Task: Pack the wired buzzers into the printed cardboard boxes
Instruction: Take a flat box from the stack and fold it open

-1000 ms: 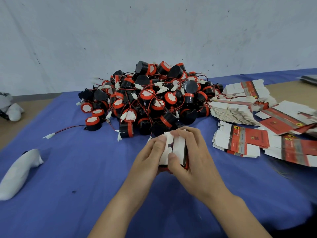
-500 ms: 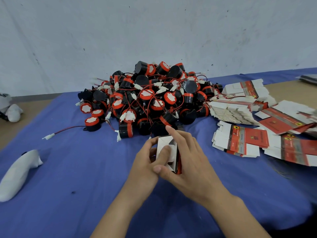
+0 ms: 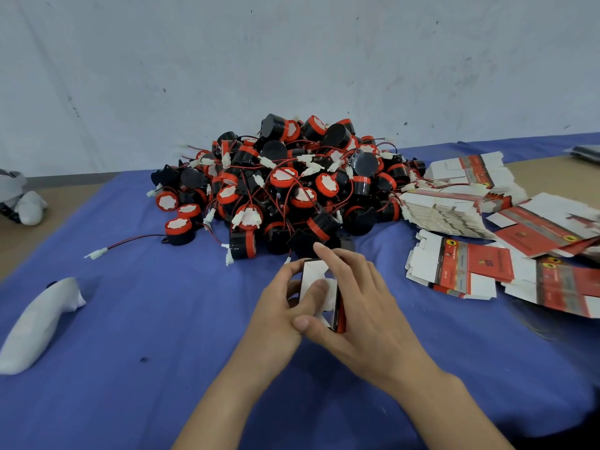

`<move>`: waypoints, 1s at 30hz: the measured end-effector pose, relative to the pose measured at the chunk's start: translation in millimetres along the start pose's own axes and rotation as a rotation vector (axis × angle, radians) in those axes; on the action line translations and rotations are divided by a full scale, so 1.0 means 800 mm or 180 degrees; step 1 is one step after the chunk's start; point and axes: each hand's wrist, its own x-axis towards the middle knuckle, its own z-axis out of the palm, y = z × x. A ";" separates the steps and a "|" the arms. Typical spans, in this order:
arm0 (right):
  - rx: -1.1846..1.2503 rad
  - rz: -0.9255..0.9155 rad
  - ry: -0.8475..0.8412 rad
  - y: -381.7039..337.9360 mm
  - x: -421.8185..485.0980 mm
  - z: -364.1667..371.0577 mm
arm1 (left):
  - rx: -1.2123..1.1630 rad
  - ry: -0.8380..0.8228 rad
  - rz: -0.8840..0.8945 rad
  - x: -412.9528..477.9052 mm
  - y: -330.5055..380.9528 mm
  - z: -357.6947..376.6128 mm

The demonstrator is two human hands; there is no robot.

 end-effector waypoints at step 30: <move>0.1005 0.0095 0.0058 0.007 -0.004 -0.021 | -0.1676 -0.0759 -0.0580 0.003 0.013 -0.015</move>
